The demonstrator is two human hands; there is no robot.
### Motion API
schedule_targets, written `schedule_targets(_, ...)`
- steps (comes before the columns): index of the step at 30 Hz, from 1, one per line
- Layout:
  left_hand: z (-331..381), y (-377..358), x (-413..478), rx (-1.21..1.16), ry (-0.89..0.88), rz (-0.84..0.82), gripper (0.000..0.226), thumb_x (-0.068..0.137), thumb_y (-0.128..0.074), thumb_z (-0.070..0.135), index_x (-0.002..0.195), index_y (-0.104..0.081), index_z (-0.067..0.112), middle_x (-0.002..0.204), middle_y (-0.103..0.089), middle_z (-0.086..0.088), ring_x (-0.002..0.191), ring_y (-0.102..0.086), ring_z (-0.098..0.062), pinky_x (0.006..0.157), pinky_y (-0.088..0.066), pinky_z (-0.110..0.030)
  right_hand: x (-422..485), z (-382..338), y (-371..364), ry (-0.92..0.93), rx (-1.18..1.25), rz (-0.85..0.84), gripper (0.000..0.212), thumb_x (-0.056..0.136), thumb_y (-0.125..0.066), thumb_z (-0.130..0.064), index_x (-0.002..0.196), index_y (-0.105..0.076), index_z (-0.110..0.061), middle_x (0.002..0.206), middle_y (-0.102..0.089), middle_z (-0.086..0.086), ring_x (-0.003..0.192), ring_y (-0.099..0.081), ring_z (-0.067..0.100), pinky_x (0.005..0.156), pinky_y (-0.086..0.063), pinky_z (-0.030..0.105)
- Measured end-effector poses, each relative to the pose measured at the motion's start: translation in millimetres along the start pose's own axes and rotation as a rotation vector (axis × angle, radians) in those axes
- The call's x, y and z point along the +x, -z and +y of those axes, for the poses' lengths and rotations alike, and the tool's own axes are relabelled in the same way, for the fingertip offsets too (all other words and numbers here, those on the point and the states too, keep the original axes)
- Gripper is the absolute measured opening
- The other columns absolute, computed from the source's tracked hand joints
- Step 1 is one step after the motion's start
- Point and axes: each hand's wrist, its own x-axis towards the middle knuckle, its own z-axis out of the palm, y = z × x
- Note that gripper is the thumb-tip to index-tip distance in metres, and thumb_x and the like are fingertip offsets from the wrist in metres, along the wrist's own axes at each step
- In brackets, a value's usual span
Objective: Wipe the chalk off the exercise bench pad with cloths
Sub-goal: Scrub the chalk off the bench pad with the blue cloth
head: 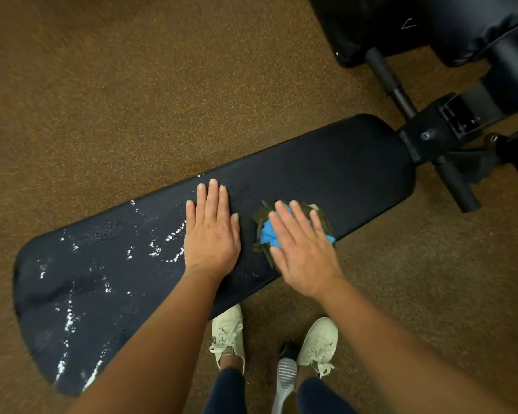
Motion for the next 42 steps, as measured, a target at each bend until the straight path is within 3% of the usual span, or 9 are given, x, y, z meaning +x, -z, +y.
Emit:
schedule_targets(5,-0.7,0.2,-0.6,-0.010,0.007,-0.008,0.060,0.098,-0.013,0.039,0.150,-0.011,0.009,0.160,-0.004,-0.007,0.147,0.005,-0.023,0.119,0.000,-0.042,30.5,-23.0,2.0,-0.377,0.039,0.082,0.064,0.095,-0.025,-0.040,0.151,-0.021,-0.008,0.160,-0.014,0.012,0.148,-0.007,0.033,0.116,-0.009,0.054)
schedule_targets(10,-2.4,0.8,-3.8,-0.011,0.016,0.002,0.062,0.097,-0.012,0.039,0.150,-0.015,0.008,0.159,-0.005,-0.007,0.147,0.003,-0.023,0.118,0.000,-0.042,-1.7,-17.1,-4.3,0.069,-0.009,0.000,0.062,0.096,-0.030,-0.040,0.149,-0.025,-0.010,0.159,-0.019,0.010,0.147,-0.012,0.031,0.115,-0.022,0.055)
schedule_targets(12,-2.2,1.7,-5.5,-0.015,0.021,-0.002,0.062,0.097,-0.012,0.039,0.150,-0.014,0.008,0.160,-0.004,-0.007,0.147,0.004,-0.023,0.118,0.000,-0.041,-0.3,8.8,-2.4,0.114,-0.036,0.010,0.060,0.096,-0.030,-0.041,0.149,-0.026,-0.012,0.159,-0.021,0.009,0.147,-0.014,0.029,0.114,-0.024,0.055)
schedule_targets(17,-0.7,-0.4,-7.4,0.002,0.038,0.010,0.061,0.098,-0.012,0.039,0.151,-0.014,0.009,0.160,-0.005,-0.006,0.147,0.004,-0.023,0.119,-0.002,-0.043,24.7,-6.5,3.7,-0.313,0.025,0.088,0.063,0.095,-0.026,-0.040,0.150,-0.025,-0.009,0.160,-0.015,0.013,0.147,-0.008,0.033,0.117,-0.012,0.055)
schedule_targets(20,-0.8,-2.4,-7.1,-0.001,0.044,0.018,0.061,0.098,-0.012,0.038,0.150,-0.016,0.008,0.159,-0.006,-0.007,0.147,0.002,-0.023,0.119,-0.004,-0.044,6.7,-33.3,-4.1,-0.130,0.024,0.035,0.062,0.097,-0.027,-0.040,0.150,-0.022,-0.008,0.160,-0.014,0.014,0.147,-0.006,0.034,0.117,-0.014,0.056)
schedule_targets(24,-2.2,-2.3,-7.0,-0.011,0.026,0.019,0.060,0.098,-0.015,0.037,0.150,-0.019,0.007,0.159,-0.009,-0.008,0.147,0.000,-0.024,0.119,-0.005,-0.044,0.3,3.3,-4.6,0.140,-0.004,0.038,0.060,0.096,-0.034,-0.041,0.148,-0.031,-0.013,0.158,-0.023,0.009,0.147,-0.016,0.029,0.114,-0.023,0.055)
schedule_targets(30,-2.9,-3.0,-7.6,-0.010,0.021,0.028,0.059,0.099,-0.017,0.036,0.149,-0.019,0.006,0.159,-0.010,-0.009,0.147,0.000,-0.024,0.118,-0.003,-0.042,18.4,-41.3,-1.3,-0.377,0.078,0.099,0.063,0.095,-0.029,-0.039,0.150,-0.024,-0.010,0.159,-0.017,0.013,0.147,-0.010,0.033,0.116,-0.011,0.054)
schedule_targets(37,-8.8,1.3,-9.3,-0.040,-0.037,0.015,0.059,0.099,-0.018,0.035,0.149,-0.021,0.005,0.158,-0.012,-0.010,0.146,-0.001,-0.025,0.118,-0.005,-0.044,-6.7,-16.1,-6.3,-0.043,0.002,0.022,0.062,0.095,-0.036,-0.042,0.149,-0.028,-0.013,0.160,-0.018,0.009,0.147,-0.011,0.029,0.115,-0.020,0.058)
schedule_targets(42,-19.8,5.5,-10.5,-0.025,-0.111,-0.027,0.059,0.099,-0.016,0.037,0.150,-0.015,0.007,0.159,-0.006,-0.009,0.146,0.005,-0.022,0.118,0.000,-0.040,15.6,-55.6,-3.5,-0.546,0.089,0.097,0.065,0.094,-0.029,-0.040,0.151,-0.022,-0.010,0.160,-0.013,0.012,0.147,-0.009,0.034,0.116,-0.012,0.056)
